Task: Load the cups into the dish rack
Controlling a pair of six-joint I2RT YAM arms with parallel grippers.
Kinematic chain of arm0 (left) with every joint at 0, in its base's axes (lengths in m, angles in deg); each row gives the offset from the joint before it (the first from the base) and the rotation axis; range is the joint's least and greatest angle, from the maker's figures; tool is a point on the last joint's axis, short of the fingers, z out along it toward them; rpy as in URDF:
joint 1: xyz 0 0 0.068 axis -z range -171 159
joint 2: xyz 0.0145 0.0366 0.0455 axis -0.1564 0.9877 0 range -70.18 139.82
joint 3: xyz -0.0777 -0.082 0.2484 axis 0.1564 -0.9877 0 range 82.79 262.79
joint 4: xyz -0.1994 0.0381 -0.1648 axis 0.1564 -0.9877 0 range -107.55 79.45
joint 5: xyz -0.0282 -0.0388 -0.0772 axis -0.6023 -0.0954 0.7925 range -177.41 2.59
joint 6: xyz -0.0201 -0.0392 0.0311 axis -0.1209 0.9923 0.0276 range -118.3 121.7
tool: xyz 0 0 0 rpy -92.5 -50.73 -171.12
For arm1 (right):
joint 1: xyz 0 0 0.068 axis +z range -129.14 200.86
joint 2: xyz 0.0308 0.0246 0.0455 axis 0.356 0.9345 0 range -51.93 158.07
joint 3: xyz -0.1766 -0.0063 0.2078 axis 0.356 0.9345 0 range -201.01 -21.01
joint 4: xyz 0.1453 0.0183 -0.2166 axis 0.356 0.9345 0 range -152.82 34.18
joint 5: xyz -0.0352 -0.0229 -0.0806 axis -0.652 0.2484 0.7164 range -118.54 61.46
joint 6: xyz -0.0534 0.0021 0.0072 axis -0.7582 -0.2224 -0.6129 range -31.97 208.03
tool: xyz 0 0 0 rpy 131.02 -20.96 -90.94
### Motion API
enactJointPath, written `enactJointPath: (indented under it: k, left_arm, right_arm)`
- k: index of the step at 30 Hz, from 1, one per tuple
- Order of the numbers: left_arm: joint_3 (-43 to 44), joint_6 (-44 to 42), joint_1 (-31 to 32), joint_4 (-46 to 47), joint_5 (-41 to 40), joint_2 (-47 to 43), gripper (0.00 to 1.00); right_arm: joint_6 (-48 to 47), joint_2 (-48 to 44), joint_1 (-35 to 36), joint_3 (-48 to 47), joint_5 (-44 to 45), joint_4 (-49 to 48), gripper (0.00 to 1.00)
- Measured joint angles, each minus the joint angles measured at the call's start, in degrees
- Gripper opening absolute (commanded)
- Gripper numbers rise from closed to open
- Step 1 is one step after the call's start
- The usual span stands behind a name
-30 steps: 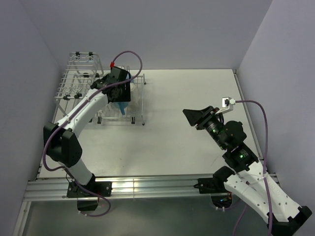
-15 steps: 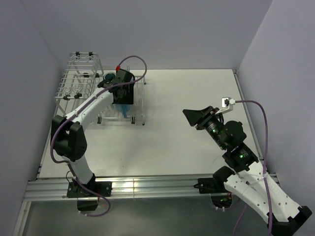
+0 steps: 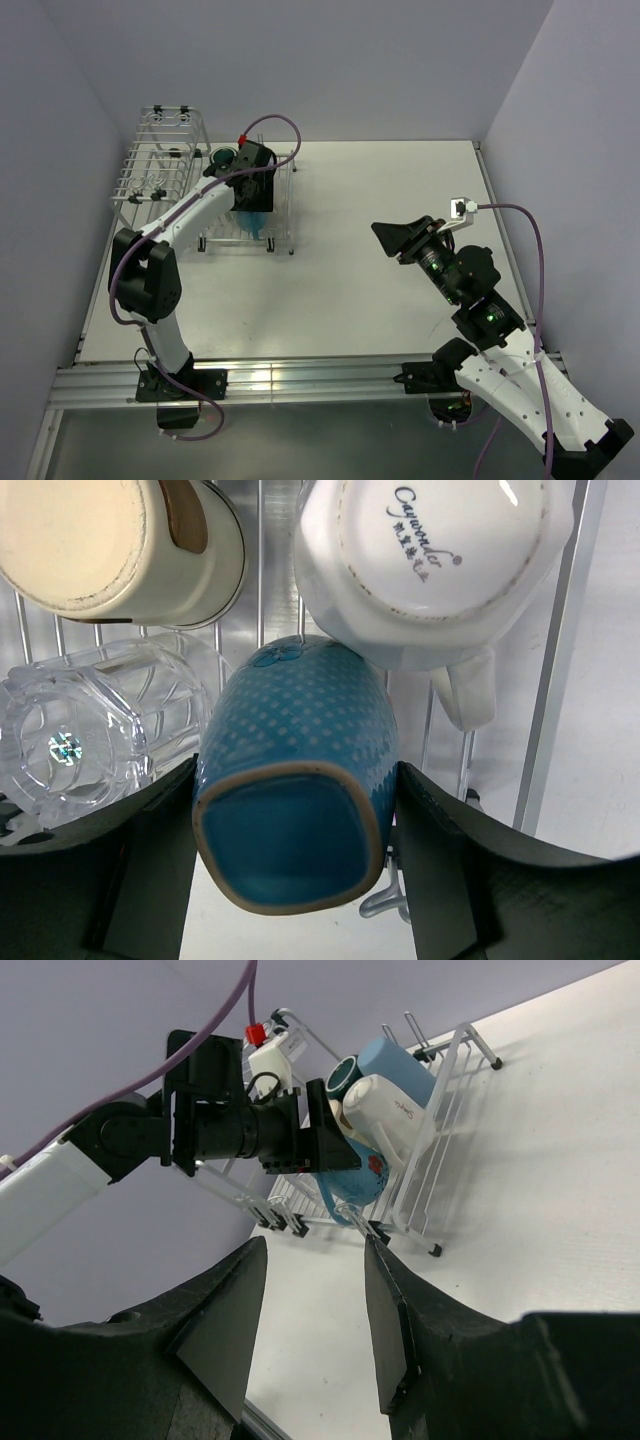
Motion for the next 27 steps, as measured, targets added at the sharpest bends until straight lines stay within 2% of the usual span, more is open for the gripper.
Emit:
enactJointPath:
  k: [22,27]
  left_arm:
    - [0.92,0.48,-2.40,1.44,0.79,2.86,0.00]
    - [0.92,0.46,-2.43,1.68,0.74,2.93,0.09]
  right_arm:
    - [0.00,0.68,0.00,0.02,-0.07,0.00,0.52]
    - [0.00,0.68,0.00,0.02,-0.17,0.00,0.51]
